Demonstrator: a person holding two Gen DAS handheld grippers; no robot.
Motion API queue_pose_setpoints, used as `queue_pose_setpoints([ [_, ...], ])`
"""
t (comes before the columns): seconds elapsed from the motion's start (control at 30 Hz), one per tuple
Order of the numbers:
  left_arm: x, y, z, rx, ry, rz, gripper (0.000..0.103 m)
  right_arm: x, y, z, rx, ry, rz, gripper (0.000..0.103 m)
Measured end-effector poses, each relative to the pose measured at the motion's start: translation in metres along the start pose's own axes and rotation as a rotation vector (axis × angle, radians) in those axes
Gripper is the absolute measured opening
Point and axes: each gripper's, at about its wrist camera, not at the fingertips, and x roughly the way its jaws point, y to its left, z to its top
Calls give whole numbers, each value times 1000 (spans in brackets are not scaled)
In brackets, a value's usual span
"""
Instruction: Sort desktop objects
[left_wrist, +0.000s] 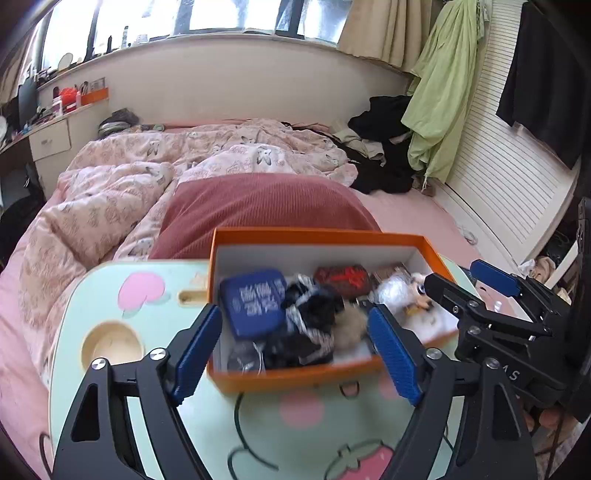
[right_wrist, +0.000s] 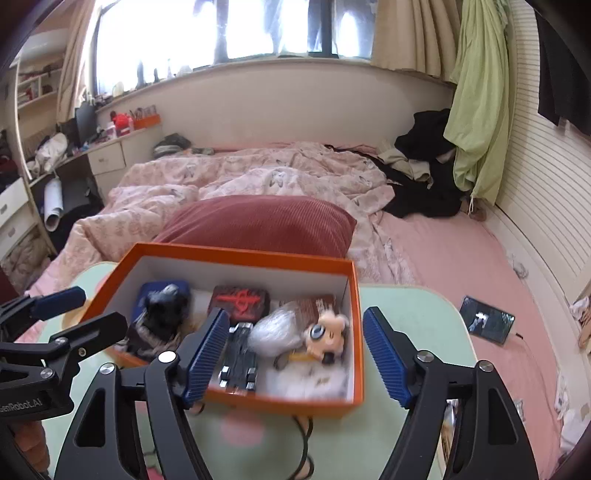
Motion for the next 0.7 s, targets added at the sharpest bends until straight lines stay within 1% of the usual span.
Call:
queue_pose_setpoints([
  [0.07, -7, 0, -17, -1, 20, 14, 82, -12, 4, -16, -8, 10, 14, 86],
  [0.13, -10, -1, -39, 4, 48, 31, 82, -18, 6, -34, -17, 42, 37, 87],
  [0.23, -6, -4, -70, 7, 101, 98, 82, -17, 13, -64, -26, 127, 60, 87],
  [0.3, 6, -6, -88, 24, 165, 130, 83, -11, 16, -82, -23, 184, 59, 87],
  [0.33, 9, -9, -95, 68, 165, 171, 93, -5, 17, -91, -18, 216, 51, 88],
  [0.37, 8, -13, -99, 104, 131, 218, 96, 0, 16, -97, -9, 246, 45, 91],
  [0.4, 6, -11, -100, 96, 119, 237, 101, 3, 14, -99, -1, 255, 28, 99],
  [0.43, 7, -5, -99, 63, 131, 223, 103, 6, 10, -102, 14, 263, 13, 103],
  [0.47, 8, 1, -98, 33, 139, 203, 103, 7, 6, -102, 24, 263, 5, 103],
  [0.5, 7, 4, -98, 20, 139, 201, 103, 8, 4, -102, 22, 258, -2, 103],
  [0.57, 7, 2, -98, 25, 141, 205, 103, 8, 3, -101, 19, 251, -1, 103],
  [0.7, 7, -3, -97, 47, 139, 190, 103, 8, 3, -102, 19, 246, 0, 103],
])
